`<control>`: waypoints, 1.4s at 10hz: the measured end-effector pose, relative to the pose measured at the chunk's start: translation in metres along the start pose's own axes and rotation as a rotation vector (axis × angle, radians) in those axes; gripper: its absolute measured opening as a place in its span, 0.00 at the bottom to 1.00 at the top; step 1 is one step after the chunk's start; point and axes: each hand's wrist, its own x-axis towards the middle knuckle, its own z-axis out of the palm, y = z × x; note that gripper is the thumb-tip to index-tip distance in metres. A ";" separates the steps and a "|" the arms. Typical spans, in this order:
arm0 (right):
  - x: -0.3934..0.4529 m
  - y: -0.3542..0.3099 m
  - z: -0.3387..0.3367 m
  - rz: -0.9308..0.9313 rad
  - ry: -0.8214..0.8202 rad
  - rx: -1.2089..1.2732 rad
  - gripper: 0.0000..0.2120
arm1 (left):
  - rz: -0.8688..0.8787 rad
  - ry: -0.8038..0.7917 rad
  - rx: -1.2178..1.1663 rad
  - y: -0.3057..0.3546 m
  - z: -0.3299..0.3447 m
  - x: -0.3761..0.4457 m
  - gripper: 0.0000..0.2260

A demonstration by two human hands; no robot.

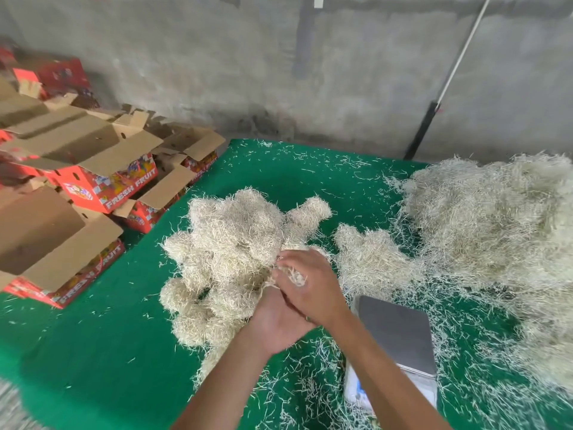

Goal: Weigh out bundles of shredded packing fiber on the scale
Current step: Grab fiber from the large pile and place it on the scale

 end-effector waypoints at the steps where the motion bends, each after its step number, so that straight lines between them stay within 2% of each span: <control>1: -0.014 0.017 0.005 0.006 -0.132 -0.006 0.29 | -0.025 0.082 0.069 0.001 -0.029 0.012 0.07; 2: -0.021 0.033 0.022 0.040 -0.145 -0.105 0.25 | -0.143 0.013 -0.364 -0.005 -0.056 0.007 0.06; 3: -0.019 0.047 0.028 0.322 -0.200 -0.112 0.27 | -0.214 0.066 -0.489 -0.016 -0.077 0.001 0.18; 4: -0.013 0.045 0.040 0.375 -0.238 -0.042 0.30 | -0.167 0.286 -0.546 -0.017 -0.101 0.001 0.16; 5: 0.018 0.021 0.045 0.357 -0.222 0.162 0.37 | -0.136 0.440 -0.548 -0.022 -0.113 -0.003 0.13; 6: 0.040 0.005 0.049 0.377 -0.229 0.360 0.35 | -0.145 0.530 -0.594 -0.029 -0.115 -0.008 0.13; 7: 0.030 0.015 0.059 0.415 -0.215 0.337 0.31 | -0.253 0.507 -0.695 -0.040 -0.105 -0.009 0.13; 8: 0.005 0.040 0.060 0.499 -0.217 0.331 0.30 | -0.329 0.386 -0.696 -0.048 -0.076 0.003 0.13; 9: -0.010 0.058 0.048 0.532 -0.184 0.354 0.29 | -0.321 0.293 -0.634 -0.045 -0.048 0.022 0.14; 12: -0.039 0.154 -0.039 0.685 0.104 0.372 0.22 | -0.402 0.086 -0.379 -0.053 0.059 0.125 0.12; 13: -0.043 0.193 -0.063 0.720 0.101 0.279 0.23 | -0.335 0.066 -0.158 -0.057 0.095 0.165 0.10; 14: -0.034 0.236 -0.079 0.754 0.023 0.141 0.25 | -0.131 0.140 0.334 -0.069 0.121 0.209 0.11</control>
